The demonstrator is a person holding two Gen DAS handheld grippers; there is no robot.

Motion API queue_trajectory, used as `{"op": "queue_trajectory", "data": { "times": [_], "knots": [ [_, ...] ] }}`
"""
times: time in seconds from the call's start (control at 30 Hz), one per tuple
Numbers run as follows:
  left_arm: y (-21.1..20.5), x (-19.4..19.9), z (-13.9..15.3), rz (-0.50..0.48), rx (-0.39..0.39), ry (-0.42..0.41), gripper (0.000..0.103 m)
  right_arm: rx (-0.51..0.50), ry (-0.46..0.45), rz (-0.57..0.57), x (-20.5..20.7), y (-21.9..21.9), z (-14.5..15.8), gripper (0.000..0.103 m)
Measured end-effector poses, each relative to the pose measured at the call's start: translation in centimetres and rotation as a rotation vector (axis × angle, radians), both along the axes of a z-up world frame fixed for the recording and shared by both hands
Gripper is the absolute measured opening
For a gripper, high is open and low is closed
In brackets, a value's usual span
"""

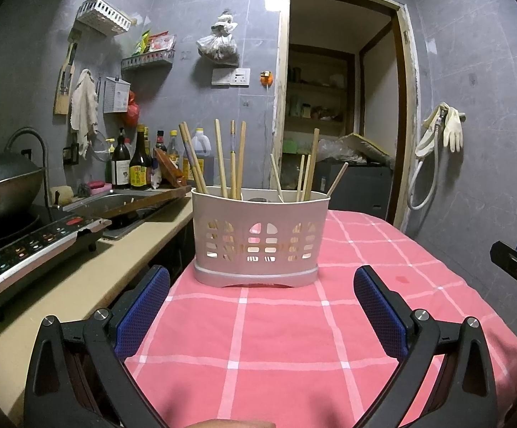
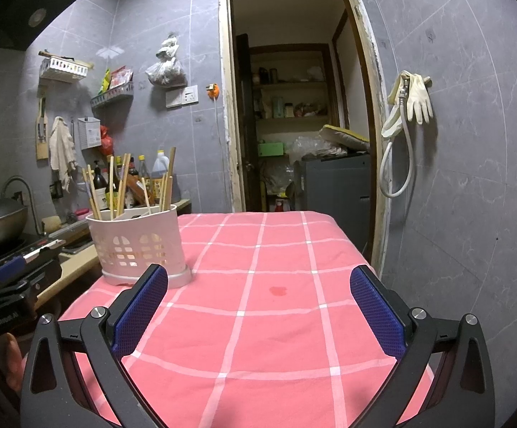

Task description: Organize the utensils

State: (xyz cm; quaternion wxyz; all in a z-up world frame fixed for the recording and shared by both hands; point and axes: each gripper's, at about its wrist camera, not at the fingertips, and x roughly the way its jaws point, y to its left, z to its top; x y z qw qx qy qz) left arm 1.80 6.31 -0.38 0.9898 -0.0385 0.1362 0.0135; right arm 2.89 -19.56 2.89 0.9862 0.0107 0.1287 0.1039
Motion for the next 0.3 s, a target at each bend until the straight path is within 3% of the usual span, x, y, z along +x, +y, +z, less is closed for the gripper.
{"op": "queue_trajectory", "data": {
  "times": [0.3],
  "knots": [
    [-0.30, 0.20, -0.32, -0.003, 0.001, 0.008, 0.101, 0.000, 0.003, -0.001, 0.04, 0.03, -0.05, 0.103]
  ]
}}
